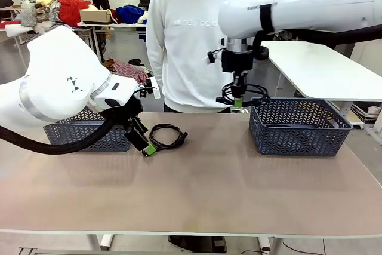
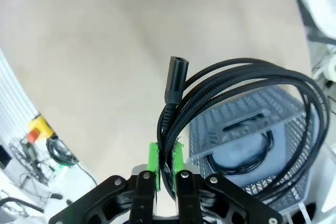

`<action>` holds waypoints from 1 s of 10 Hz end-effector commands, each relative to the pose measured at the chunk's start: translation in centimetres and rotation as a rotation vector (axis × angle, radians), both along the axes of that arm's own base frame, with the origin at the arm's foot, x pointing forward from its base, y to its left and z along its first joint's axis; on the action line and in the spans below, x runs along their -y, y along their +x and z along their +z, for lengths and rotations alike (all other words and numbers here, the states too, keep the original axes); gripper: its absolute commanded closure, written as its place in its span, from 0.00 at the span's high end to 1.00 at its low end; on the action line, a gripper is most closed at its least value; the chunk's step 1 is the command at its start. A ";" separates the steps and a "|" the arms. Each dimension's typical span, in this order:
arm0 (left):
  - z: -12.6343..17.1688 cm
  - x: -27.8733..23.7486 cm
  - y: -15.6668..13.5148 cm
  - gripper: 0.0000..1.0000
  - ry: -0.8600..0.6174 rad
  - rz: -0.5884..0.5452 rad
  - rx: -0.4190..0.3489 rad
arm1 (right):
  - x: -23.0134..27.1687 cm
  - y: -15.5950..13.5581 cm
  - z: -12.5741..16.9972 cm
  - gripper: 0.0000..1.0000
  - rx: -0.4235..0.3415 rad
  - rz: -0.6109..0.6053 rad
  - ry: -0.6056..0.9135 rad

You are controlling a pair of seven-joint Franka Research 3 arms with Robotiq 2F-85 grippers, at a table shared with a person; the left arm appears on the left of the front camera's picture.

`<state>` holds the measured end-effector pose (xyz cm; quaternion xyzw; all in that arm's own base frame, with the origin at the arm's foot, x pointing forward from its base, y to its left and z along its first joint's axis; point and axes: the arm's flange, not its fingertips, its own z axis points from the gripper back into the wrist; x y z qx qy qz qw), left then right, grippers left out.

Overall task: Organize the cables according to human instructions.
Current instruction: Pick up a bundle of cables and place it in the basket indicated by the human.

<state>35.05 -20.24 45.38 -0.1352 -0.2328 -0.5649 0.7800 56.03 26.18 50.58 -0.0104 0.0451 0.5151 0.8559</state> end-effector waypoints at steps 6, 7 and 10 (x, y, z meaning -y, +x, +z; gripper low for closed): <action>-0.2 -0.2 -0.1 1.00 0.000 0.005 0.002 | 12.8 -1.3 -2.0 0.04 0.052 -0.002 0.057; -0.2 -0.2 -0.1 1.00 0.000 0.005 0.002 | 13.7 -0.9 -2.3 0.04 0.053 -0.009 0.052; -0.2 -0.2 -0.1 1.00 0.000 0.005 0.002 | 17.0 1.4 -3.7 0.04 0.050 0.038 0.086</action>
